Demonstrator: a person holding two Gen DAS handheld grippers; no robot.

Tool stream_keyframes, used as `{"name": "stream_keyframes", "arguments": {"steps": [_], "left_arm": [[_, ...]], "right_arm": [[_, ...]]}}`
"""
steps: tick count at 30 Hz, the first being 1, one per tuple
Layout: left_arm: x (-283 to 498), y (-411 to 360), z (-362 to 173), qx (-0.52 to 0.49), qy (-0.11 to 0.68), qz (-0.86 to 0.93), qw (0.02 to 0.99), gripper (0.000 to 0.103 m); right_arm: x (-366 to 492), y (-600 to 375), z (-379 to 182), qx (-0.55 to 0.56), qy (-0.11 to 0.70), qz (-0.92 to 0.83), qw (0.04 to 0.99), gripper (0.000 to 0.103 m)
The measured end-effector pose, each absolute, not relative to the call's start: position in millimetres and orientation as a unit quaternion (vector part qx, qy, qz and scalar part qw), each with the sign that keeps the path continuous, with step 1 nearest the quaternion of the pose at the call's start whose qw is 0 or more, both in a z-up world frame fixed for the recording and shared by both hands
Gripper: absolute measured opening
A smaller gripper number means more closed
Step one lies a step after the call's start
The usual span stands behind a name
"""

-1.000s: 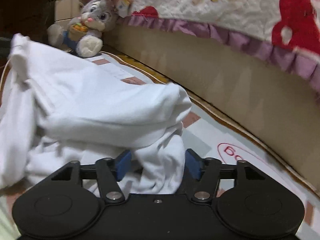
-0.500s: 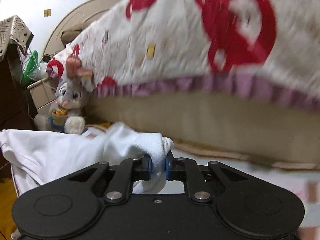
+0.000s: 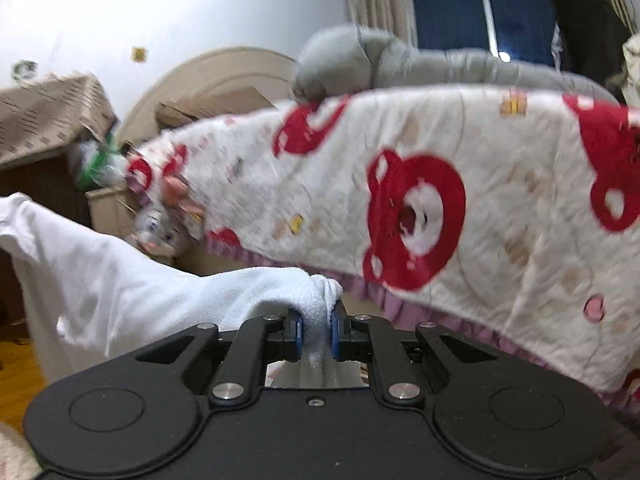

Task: Fold clothes

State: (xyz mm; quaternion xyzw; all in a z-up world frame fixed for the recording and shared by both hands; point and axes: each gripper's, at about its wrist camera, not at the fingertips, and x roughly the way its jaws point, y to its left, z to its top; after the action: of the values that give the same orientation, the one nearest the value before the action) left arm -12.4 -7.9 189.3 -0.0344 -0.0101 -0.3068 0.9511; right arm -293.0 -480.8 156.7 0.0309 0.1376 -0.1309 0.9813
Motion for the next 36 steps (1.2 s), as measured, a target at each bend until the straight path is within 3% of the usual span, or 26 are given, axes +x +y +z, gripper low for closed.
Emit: {"name": "stream_keyframes", "arguments": {"steps": [10,13,16,20,23,25,27,30,32,36], "left_arm": [[-85.7,31.4,343.4,0.008,-0.103,-0.329,0.939,0.003],[-76.5,14.7,359.7,0.035,-0.114,-0.319,0.94,0.003],[-35.2,-20.5,318.4,0.047,-0.067,-0.311,0.947,0.003],[48.0,-78.9,225.8,0.046,0.045,-0.304,0.951,0.003],[95.9,-134.1,166.7,0.083,0.079,-0.287,0.951,0.004],[122.2,-182.9,129.6,0.125,0.084,-0.236,0.96,0.012],[143.7,-232.2,90.0,0.167,0.1,-0.189,0.963,0.043],[165.9,-279.4,30.4,0.195,0.182,-0.209,0.941,0.046],[167.0,-286.6,-9.4,0.189,0.237,-0.23,0.925,0.047],[148.0,-257.4,-68.4,0.178,0.284,-0.238,0.912,0.049]], "right_arm": [[-396.7,-448.9,261.2,0.006,0.062,-0.059,0.996,0.014],[-399.4,-460.4,283.4,0.027,0.066,-0.032,0.997,0.015],[-381.4,-480.9,268.7,0.074,0.1,-0.028,0.992,0.015],[-326.6,-515.4,201.6,0.121,0.178,-0.048,0.975,0.015],[-272.8,-545.4,141.7,0.14,0.252,-0.082,0.954,0.015],[-232.7,-575.5,104.4,0.15,0.29,-0.116,0.938,0.015],[-203.7,-602.6,72.4,0.163,0.309,-0.146,0.925,0.015],[-155.0,-644.1,23.3,0.152,0.34,-0.216,0.903,0.019],[-138.7,-652.8,-4.3,0.134,0.363,-0.243,0.889,0.033],[-143.1,-636.0,-36.8,0.132,0.383,-0.265,0.875,0.033]]}}
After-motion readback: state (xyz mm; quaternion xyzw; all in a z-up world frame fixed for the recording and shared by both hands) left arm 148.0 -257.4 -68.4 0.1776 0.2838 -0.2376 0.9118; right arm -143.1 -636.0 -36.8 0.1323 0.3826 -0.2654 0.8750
